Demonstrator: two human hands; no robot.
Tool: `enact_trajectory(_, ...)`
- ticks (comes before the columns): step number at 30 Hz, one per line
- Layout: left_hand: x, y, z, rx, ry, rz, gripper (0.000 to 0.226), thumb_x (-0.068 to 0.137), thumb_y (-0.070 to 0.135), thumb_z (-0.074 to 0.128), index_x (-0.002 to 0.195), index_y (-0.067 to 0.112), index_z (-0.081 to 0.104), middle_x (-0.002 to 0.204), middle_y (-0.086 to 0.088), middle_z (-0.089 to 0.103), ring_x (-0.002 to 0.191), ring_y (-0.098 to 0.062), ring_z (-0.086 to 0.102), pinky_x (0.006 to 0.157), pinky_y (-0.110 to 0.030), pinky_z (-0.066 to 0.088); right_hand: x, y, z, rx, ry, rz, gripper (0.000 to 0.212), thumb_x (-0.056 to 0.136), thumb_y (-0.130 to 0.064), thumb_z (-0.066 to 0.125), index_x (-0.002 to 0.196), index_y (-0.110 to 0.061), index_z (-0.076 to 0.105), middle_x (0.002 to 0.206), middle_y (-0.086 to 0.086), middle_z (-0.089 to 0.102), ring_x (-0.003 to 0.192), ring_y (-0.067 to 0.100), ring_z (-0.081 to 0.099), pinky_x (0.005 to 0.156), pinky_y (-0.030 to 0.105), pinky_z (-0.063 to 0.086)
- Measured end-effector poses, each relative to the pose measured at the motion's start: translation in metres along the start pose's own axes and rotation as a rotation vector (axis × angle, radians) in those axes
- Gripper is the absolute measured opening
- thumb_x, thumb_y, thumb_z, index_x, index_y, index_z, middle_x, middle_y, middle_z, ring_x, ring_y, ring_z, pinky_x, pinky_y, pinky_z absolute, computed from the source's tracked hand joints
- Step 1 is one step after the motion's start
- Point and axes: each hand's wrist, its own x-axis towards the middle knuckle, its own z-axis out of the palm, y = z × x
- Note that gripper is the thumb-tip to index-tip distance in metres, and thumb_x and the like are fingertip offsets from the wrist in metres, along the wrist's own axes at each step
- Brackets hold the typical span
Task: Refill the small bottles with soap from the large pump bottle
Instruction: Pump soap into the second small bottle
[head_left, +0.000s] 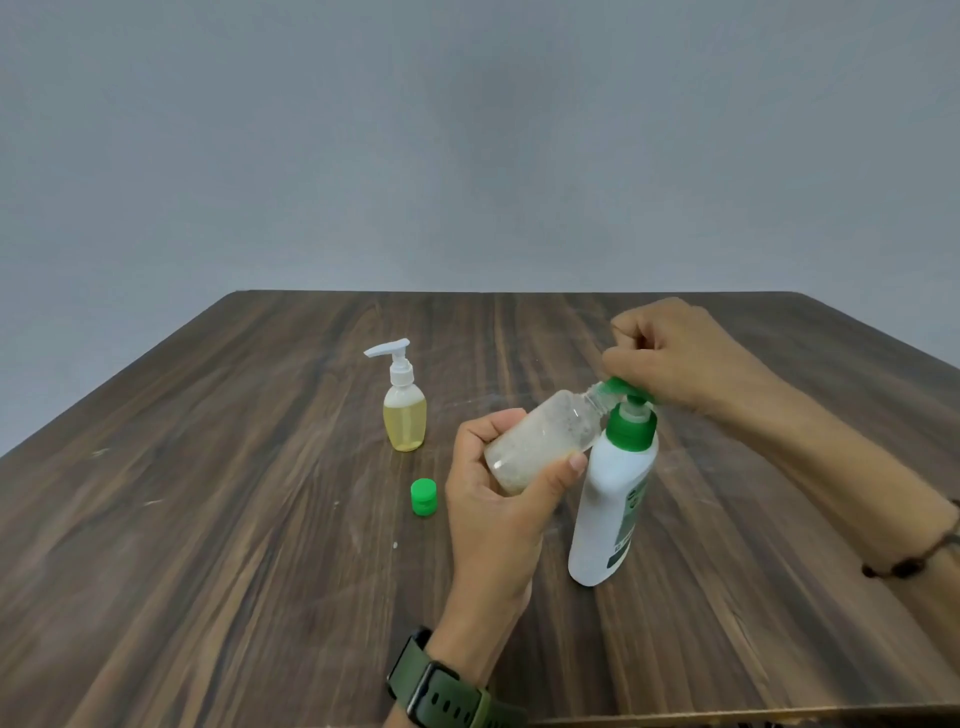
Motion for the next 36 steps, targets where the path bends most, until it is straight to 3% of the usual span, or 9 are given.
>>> enact_trajectory(6, -0.002, 0.001, 0.002, -0.035, 0.010, -0.005, 0.049, 0.046, 0.022, 0.081, 0.089, 0.020, 0.058, 0.080, 0.011, 0.067, 0.070, -0.002, 0.063, 0.055, -0.015, 0.050, -0.001, 0.002, 0.002, 0.000, 0.043, -0.009, 0.039, 0.071, -0.006, 0.056, 0.045, -0.016, 0.029, 0.034, -0.007, 0.029, 0.036, 0.006, 0.031, 0.038, 0.012, 0.026)
enact_trajectory(11, -0.005, 0.003, 0.003, -0.012, 0.018, -0.002, 0.043, 0.054, 0.006, 0.077, 0.091, 0.017, 0.056, 0.076, 0.012, 0.068, 0.069, 0.000, 0.064, 0.056, -0.014, 0.050, 0.000, 0.000, 0.001, -0.044, 0.033, -0.029, 0.036, 0.071, -0.008, 0.056, 0.046, -0.015, 0.031, 0.035, -0.005, 0.032, 0.039, 0.007, 0.033, 0.038, 0.013, 0.028)
enact_trajectory(16, -0.010, 0.004, 0.004, 0.136, 0.056, 0.080, 0.045, 0.046, 0.031, 0.081, 0.083, 0.037, 0.057, 0.085, 0.020, 0.063, 0.076, 0.000, 0.063, 0.060, -0.018, 0.052, -0.001, -0.002, 0.003, -0.045, 0.051, -0.024, 0.036, 0.072, -0.006, 0.054, 0.047, -0.015, 0.029, 0.042, -0.006, 0.029, 0.039, 0.008, 0.030, 0.038, 0.015, 0.025)
enact_trajectory(22, -0.020, 0.000, 0.011, 0.304, 0.092, 0.177, 0.045, 0.054, 0.018, 0.079, 0.088, 0.028, 0.050, 0.085, 0.027, 0.058, 0.078, 0.003, 0.060, 0.059, -0.011, 0.048, -0.004, -0.001, 0.004, -0.042, 0.098, -0.016, 0.034, 0.072, -0.005, 0.053, 0.049, -0.013, 0.030, 0.047, -0.001, 0.030, 0.044, 0.009, 0.027, 0.041, 0.017, 0.022)
enact_trajectory(26, -0.027, -0.004, 0.015, 0.384, 0.065, 0.231, 0.045, 0.053, 0.035, 0.078, 0.088, 0.032, 0.050, 0.089, 0.028, 0.055, 0.083, 0.003, 0.058, 0.062, -0.012, 0.049, -0.007, -0.001, 0.010, -0.009, 0.154, -0.041, 0.034, 0.072, -0.007, 0.053, 0.049, -0.013, 0.029, 0.049, 0.001, 0.030, 0.051, 0.014, 0.029, 0.048, 0.025, 0.024)
enact_trajectory(31, -0.028, -0.005, 0.021, 0.267, 0.198, 0.114, 0.044, 0.046, 0.043, 0.076, 0.081, 0.042, 0.050, 0.083, 0.032, 0.057, 0.078, 0.002, 0.061, 0.059, -0.013, 0.049, -0.002, 0.000, 0.006, 0.069, 0.118, -0.033, 0.036, 0.073, -0.006, 0.054, 0.048, -0.014, 0.030, 0.045, -0.005, 0.030, 0.042, 0.006, 0.029, 0.041, 0.012, 0.028)
enact_trajectory(36, -0.016, -0.006, 0.020, 0.187, 0.212, 0.083, 0.044, 0.054, 0.022, 0.079, 0.086, 0.031, 0.051, 0.077, 0.036, 0.057, 0.072, 0.006, 0.061, 0.059, -0.015, 0.050, 0.001, 0.001, 0.008, 0.085, 0.097, -0.020, 0.039, 0.072, -0.005, 0.054, 0.046, -0.016, 0.026, 0.039, -0.007, 0.026, 0.041, 0.008, 0.028, 0.039, 0.014, 0.026)
